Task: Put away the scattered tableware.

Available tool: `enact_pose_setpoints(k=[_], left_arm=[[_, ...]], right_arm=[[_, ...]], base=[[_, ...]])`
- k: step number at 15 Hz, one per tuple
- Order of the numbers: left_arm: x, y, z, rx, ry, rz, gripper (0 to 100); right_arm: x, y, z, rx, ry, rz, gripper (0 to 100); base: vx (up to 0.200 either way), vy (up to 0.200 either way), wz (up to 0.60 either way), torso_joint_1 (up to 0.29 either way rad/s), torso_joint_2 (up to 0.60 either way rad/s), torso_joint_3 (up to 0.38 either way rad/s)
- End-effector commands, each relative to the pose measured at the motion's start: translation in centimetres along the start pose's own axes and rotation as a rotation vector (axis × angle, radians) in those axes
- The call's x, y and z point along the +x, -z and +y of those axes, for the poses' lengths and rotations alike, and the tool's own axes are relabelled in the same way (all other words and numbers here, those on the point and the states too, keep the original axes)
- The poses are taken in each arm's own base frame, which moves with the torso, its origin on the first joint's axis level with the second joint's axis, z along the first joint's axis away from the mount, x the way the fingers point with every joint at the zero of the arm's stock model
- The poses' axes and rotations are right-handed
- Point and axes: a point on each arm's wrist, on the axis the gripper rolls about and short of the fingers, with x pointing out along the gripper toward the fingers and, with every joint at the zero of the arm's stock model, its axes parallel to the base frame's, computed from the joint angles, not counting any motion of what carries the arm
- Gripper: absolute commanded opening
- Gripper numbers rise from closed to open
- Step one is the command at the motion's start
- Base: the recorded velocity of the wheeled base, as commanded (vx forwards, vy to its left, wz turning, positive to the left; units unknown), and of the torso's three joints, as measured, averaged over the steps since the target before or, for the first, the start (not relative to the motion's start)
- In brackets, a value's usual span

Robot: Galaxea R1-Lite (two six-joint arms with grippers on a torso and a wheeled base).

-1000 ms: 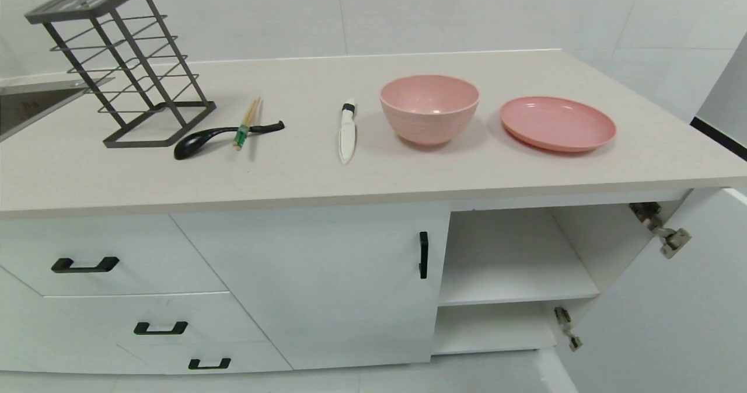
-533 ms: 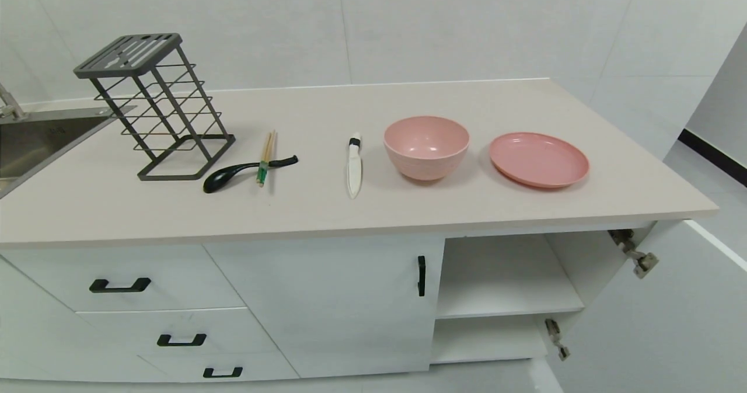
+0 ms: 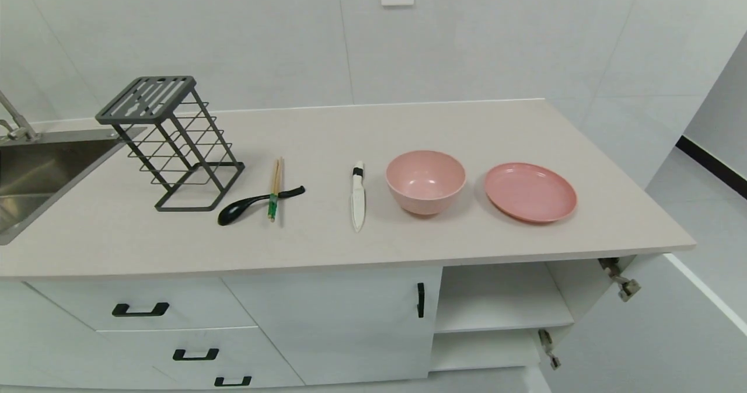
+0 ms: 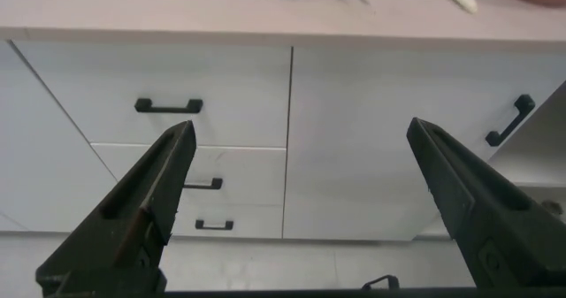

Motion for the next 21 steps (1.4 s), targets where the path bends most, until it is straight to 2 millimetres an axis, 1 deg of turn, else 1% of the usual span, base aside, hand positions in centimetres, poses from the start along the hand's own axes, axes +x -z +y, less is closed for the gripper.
enact_pose_setpoints(k=[1,4,5,8,10,15,20,21], left_arm=[[0.01,-0.01,0.00,0.000,-0.001,0.001,100],[0.01,-0.01,0.00,0.000,-0.003,0.001,100],[0.01,-0.01,0.00,0.000,-0.003,0.001,100],[0.01,-0.01,0.00,-0.002,-0.003,0.001,100],[0.01,-0.01,0.00,-0.003,-0.003,0.001,100],[0.01,-0.01,0.00,-0.003,-0.003,0.001,100],[0.01,-0.01,0.01,-0.003,-0.009,0.000,100],[0.01,-0.01,0.01,-0.003,-0.007,0.000,100]], right_arm=[[0.01,0.00,0.00,0.000,0.000,0.001,100],[0.01,-0.02,0.00,0.000,0.001,-0.001,100],[0.01,-0.02,0.00,0.000,0.001,-0.001,100],[0.01,-0.02,0.00,-0.005,0.001,-0.001,100],[0.01,-0.02,0.00,-0.003,0.001,-0.001,100],[0.01,-0.02,0.01,-0.012,0.000,-0.001,100],[0.01,0.00,0.01,-0.015,-0.003,0.001,100],[0.01,0.00,0.01,-0.017,-0.005,0.001,100]], base=[[0.000,0.000,0.00,0.281,-0.55,-0.256],[0.000,0.000,0.00,0.282,-0.56,-0.272],[0.000,0.000,-0.60,0.300,-0.58,-0.286],[0.000,0.000,0.00,0.308,-0.61,-0.297],[0.000,0.000,0.00,0.200,-0.41,-0.188],[0.000,0.000,0.00,0.012,-0.02,-0.011],[0.200,0.000,0.00,0.001,0.00,0.001],[0.000,0.000,0.00,0.000,0.00,0.000]])
